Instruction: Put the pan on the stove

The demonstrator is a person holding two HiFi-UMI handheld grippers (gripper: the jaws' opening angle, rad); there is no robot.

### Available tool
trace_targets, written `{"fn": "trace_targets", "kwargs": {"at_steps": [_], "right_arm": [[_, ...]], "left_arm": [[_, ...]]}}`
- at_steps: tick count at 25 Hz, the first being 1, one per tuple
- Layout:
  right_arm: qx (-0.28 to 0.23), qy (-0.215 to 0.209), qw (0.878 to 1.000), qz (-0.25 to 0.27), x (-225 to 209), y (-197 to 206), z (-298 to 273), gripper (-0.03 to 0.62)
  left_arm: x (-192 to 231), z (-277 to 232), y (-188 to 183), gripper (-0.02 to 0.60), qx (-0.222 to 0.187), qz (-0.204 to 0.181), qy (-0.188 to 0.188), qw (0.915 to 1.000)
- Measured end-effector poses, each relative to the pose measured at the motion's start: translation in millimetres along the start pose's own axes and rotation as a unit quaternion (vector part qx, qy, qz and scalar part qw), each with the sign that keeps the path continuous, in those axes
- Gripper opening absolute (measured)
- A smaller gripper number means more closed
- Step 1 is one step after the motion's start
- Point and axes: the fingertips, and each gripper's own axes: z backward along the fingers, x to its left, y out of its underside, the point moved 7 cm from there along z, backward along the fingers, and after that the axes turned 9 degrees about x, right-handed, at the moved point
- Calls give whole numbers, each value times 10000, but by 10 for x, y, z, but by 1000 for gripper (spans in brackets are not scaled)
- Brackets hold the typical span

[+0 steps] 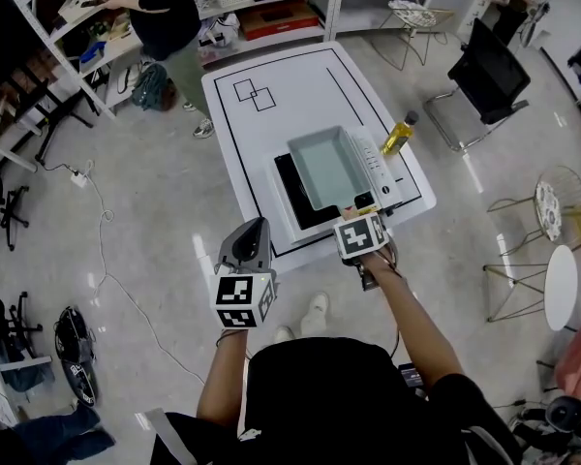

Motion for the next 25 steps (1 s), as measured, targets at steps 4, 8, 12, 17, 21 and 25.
{"fn": "trace_targets", "kwargs": {"at_steps": [4,8,12,17,21,25], "right_arm": [[-115,-19,9999,-11,3,-16,75,150],[-152,31,9999,-60,0,48,168,155],[-636,28,9980,-50,19,6,333,156],[-854,85,9963,-95,49,41,520,156],[-1276,411,9908,-179,74,81,790,124],[-1846,710,9799,-268,155,120,1123,57]], "left_arm": [[-6,22,-11,8,-16,-23,25,10000],[-31,57,-18,8,-42,-48,51,10000],[-53,119,-34,8,-71,-108,78,9999],[-86,209,-55,8,-131,-177,141,9997],[-134,315,-53,8,-168,-244,199,9994],[-221,480,-88,8,-261,-321,306,9987]]}}
